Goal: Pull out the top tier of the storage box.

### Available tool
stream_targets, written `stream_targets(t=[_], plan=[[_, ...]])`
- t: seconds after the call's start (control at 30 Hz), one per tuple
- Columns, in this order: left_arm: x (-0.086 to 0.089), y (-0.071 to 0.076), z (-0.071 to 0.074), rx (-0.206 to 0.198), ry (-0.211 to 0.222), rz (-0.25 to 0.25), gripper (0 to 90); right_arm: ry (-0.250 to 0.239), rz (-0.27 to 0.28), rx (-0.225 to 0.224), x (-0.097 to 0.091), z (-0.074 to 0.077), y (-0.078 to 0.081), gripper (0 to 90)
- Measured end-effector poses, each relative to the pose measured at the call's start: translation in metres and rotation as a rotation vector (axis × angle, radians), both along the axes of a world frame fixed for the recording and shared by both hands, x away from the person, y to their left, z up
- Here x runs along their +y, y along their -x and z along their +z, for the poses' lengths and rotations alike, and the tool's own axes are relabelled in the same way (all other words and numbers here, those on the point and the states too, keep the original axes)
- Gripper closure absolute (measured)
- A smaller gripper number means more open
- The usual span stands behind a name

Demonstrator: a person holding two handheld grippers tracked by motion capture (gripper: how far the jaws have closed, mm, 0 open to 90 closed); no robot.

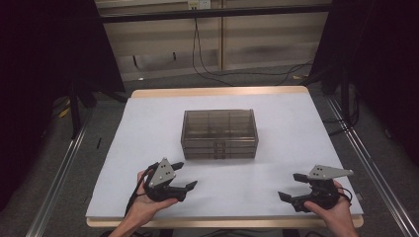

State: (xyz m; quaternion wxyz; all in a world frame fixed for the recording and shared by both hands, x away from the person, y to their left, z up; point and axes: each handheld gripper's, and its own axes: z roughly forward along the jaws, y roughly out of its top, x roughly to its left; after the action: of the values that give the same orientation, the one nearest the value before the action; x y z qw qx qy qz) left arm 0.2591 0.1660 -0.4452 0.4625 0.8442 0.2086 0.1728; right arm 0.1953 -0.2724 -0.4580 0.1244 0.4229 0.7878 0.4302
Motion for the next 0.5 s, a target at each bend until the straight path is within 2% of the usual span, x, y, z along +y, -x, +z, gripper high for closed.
stream_targets(t=[0.03,0.13,0.17,0.27,0.37,0.47,0.5], plan=[[-0.002,0.001,0.001,-0.015,-0.019,0.001,29.0,-0.001,-0.001,0.0,0.0,0.0,0.0,12.4],[-0.006,0.001,0.001,-0.035,-0.011,-0.015,31.9,0.001,0.002,0.0,0.0,0.0,0.0,12.4],[-0.008,0.001,0.002,-0.059,-0.018,-0.004,32.0,0.0,0.001,0.0,0.0,0.0,0.0,12.4],[-0.012,0.001,0.005,-0.09,-0.029,-0.012,32.6,0.002,0.004,-0.001,0.0,0.0,0.0,12.4],[-0.017,0.001,0.006,-0.123,-0.069,-0.033,33.6,0.0,0.002,-0.001,0.0,0.0,-0.001,12.4],[-0.023,0.004,0.007,-0.184,-0.119,-0.044,34.7,0.0,0.002,0.0,0.0,0.0,0.0,12.4],[-0.024,0.004,0.007,-0.186,-0.123,-0.05,35.3,0.002,0.002,0.001,0.0,0.0,0.0,12.4]])
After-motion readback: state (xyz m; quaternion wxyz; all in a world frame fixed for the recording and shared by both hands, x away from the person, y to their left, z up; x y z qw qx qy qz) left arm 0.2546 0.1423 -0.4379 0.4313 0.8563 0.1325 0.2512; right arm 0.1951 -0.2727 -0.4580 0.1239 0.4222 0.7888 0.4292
